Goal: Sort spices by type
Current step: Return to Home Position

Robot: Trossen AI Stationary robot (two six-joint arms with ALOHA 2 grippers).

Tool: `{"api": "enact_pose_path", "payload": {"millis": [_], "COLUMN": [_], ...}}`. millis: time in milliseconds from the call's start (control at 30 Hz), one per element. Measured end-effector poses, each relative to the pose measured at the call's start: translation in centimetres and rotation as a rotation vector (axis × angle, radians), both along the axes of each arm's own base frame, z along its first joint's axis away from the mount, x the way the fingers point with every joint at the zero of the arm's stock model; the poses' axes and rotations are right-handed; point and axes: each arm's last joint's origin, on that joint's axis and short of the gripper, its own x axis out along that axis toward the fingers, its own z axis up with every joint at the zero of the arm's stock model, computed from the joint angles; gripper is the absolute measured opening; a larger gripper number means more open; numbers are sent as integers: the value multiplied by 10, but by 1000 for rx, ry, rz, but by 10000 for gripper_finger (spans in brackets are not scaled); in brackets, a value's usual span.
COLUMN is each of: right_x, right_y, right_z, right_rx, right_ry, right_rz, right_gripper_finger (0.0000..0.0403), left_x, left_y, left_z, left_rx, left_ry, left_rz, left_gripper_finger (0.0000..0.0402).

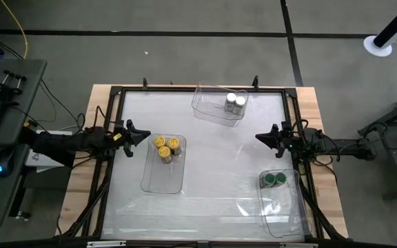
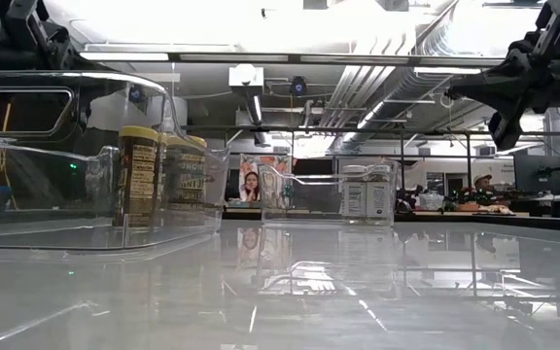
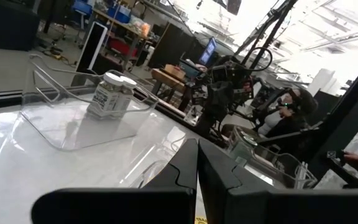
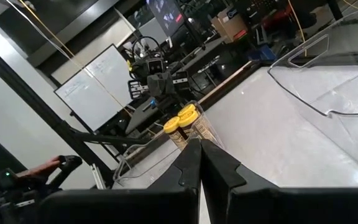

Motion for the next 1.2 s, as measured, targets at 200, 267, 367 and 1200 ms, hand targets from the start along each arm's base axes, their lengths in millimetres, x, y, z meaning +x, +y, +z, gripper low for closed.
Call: {"api": "enact_pose_path", "payload": {"millis": [200,267,367,1200], "right_x": [0,1,1,1], "right_y": [0,0,0,0], "right_z": [0,0,-2,-2], "right_rx": [0,0,0,0], "right_ry": [-1,4,19,20], "right_rz": [1,1,2,2], "right_gripper_finger": [1,1,1,1], "left_x": [0,0,0,1], "left_y": [0,0,0,-5], "left_z": [0,0,0,-2], "left_rx": [0,0,0,473], "left_ry": [0,0,0,102], "left_rz": [0,0,0,-137], "left_gripper_finger": [0,0,0,0]}}
